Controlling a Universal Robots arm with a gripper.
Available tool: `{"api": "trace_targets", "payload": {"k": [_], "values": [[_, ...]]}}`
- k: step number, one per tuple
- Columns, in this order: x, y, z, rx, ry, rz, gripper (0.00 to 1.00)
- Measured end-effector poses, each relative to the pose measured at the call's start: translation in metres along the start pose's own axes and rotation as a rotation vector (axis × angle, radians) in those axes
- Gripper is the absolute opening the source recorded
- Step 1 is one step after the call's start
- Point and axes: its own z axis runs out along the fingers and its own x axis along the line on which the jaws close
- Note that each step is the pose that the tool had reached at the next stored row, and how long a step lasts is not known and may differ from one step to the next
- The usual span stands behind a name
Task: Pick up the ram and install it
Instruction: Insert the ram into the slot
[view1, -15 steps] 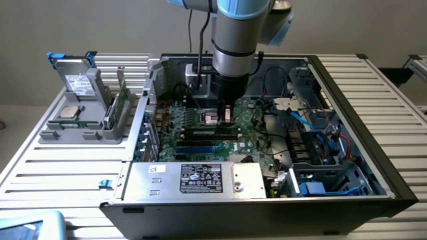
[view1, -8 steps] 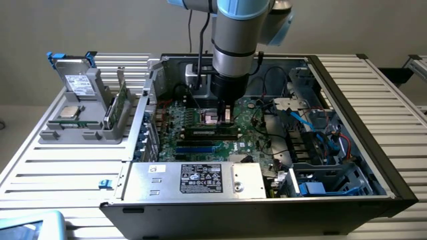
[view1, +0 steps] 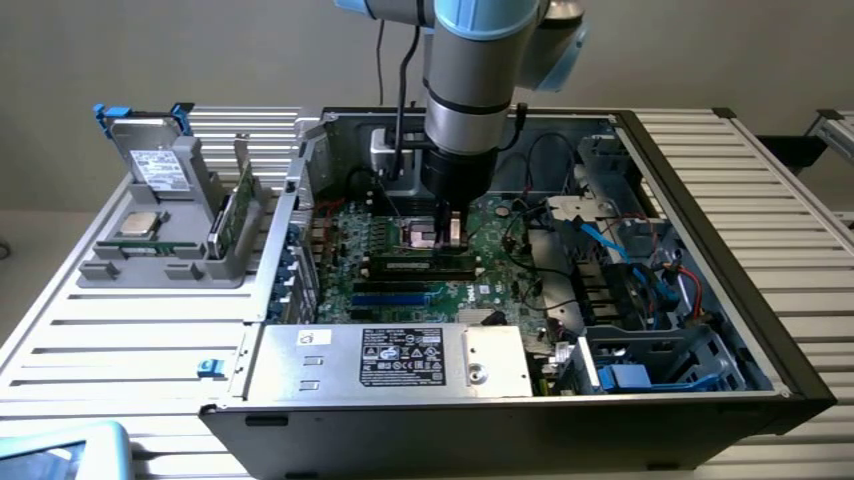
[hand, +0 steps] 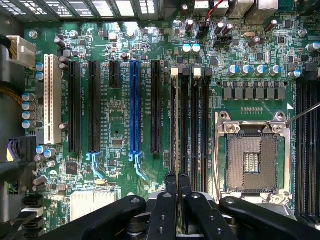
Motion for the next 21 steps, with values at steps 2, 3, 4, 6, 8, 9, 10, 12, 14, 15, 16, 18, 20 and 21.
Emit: {"api": "trace_targets", "payload": {"k": [2, 3, 4, 6, 8, 9, 10, 12, 14, 15, 16, 18, 20, 21], "values": [[0.0004, 0.0, -0.0001, 0.0, 0.0, 0.0, 0.13], [0.0004, 0.0, -0.0001, 0.0, 0.0, 0.0, 0.13], [0.0004, 0.0, -0.0001, 0.0, 0.0, 0.0, 0.13], [0.0004, 0.0, -0.0002, 0.0, -0.0001, 0.0, 0.13], [0.0004, 0.0, -0.0006, 0.0, -0.0001, 0.0, 0.13], [0.0004, 0.0001, -0.0013, 0.0002, -0.0002, 0.0, 0.13], [0.0004, 0.0001, -0.0021, -0.0001, 0.0, 0.0, 0.13], [0.0004, 0.0002, -0.0035, -0.0005, 0.0, 0.0, 0.13], [0.0004, 0.0003, -0.0043, -0.0017, 0.0, 0.0, 0.13], [0.0004, 0.0003, -0.0043, -0.0018, -0.0001, 0.0, 0.13], [0.0007, 0.0003, -0.0043, -0.0019, -0.0001, 0.0, 0.13], [0.0008, 0.0003, -0.0043, -0.002, 0.0001, 0.0, 0.13], [0.0008, 0.0002, -0.0043, -0.002, 0.0002, 0.0, 0.13], [0.0009, 0.0002, -0.0042, -0.002, 0.0002, 0.0, 0.13]]}}
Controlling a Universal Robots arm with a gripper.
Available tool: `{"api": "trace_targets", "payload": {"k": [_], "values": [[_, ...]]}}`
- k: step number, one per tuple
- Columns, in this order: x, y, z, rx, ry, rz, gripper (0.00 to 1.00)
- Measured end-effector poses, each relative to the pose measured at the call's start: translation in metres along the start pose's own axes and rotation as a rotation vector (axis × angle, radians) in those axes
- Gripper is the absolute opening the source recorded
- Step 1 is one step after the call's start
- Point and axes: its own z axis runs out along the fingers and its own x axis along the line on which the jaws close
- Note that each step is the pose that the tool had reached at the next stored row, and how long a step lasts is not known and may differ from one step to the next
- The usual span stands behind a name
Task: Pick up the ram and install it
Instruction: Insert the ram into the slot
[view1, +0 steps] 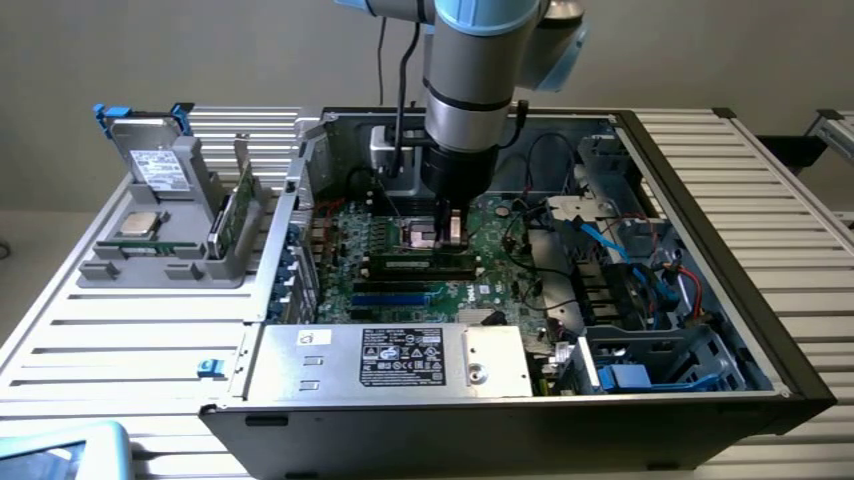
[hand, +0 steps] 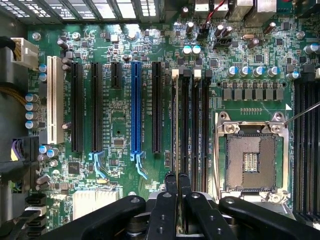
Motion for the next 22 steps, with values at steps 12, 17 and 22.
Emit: {"api": "trace_targets", "payload": {"k": [12, 17, 22], "values": [[-0.0004, -0.0011, 0.0024, 0.0002, -0.0003, 0.0, 0.13], [-0.0005, -0.0011, 0.0031, 0.0, 0.0001, 0.0, 0.13], [-0.0006, -0.001, 0.0035, 0.0001, -0.0001, 0.0, 0.13]]}}
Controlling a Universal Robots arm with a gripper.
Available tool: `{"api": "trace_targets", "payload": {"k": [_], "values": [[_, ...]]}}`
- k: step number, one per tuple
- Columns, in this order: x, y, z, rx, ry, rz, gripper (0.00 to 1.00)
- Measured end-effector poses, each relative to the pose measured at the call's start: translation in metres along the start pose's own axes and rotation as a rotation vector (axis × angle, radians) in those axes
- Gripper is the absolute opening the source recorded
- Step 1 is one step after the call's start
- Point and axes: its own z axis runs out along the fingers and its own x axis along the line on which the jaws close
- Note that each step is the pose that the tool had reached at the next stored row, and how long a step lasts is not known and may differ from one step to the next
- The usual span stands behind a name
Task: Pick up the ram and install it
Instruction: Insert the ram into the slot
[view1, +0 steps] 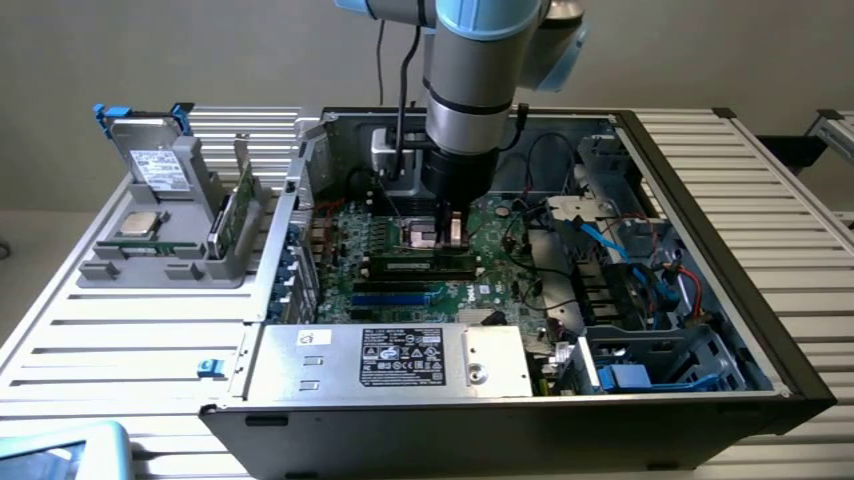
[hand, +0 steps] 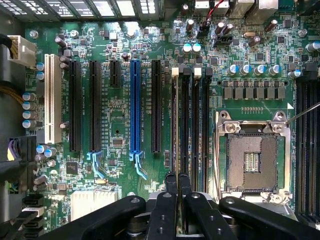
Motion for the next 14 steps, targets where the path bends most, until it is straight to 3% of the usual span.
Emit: {"api": "trace_targets", "payload": {"k": [14], "values": [[0.0, 0.0014, 0.0021, 0.0, 0.0008, 0.0, 0.13]]}}
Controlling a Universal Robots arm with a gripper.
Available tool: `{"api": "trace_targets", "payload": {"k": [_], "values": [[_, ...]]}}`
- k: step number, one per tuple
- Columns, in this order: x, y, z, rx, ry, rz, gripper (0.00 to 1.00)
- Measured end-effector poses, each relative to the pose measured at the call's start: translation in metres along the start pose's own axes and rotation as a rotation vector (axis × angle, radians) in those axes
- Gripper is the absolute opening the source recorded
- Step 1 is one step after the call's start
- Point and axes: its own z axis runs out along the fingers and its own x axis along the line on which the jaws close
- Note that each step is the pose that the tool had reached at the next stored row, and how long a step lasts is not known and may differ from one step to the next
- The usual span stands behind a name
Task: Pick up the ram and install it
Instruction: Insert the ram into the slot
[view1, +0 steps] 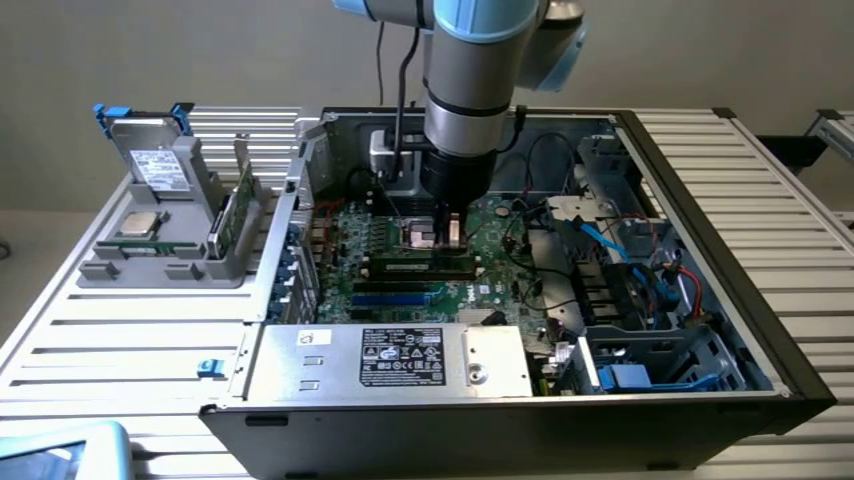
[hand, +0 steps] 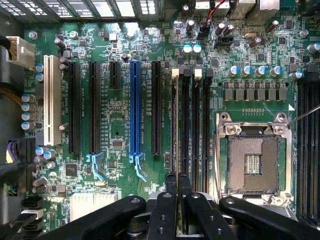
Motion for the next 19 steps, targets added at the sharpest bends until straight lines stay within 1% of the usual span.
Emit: {"api": "trace_targets", "payload": {"k": [17, 18, 19], "values": [[0.0, -0.0001, 0.0013, 0.0001, 0.0004, 0.0, 0.14], [0.0, -0.0001, 0.0013, 0.0, 0.0004, 0.0, 0.21], [0.0, -0.0001, 0.0013, 0.0, 0.0004, 0.0, 0.21]]}}
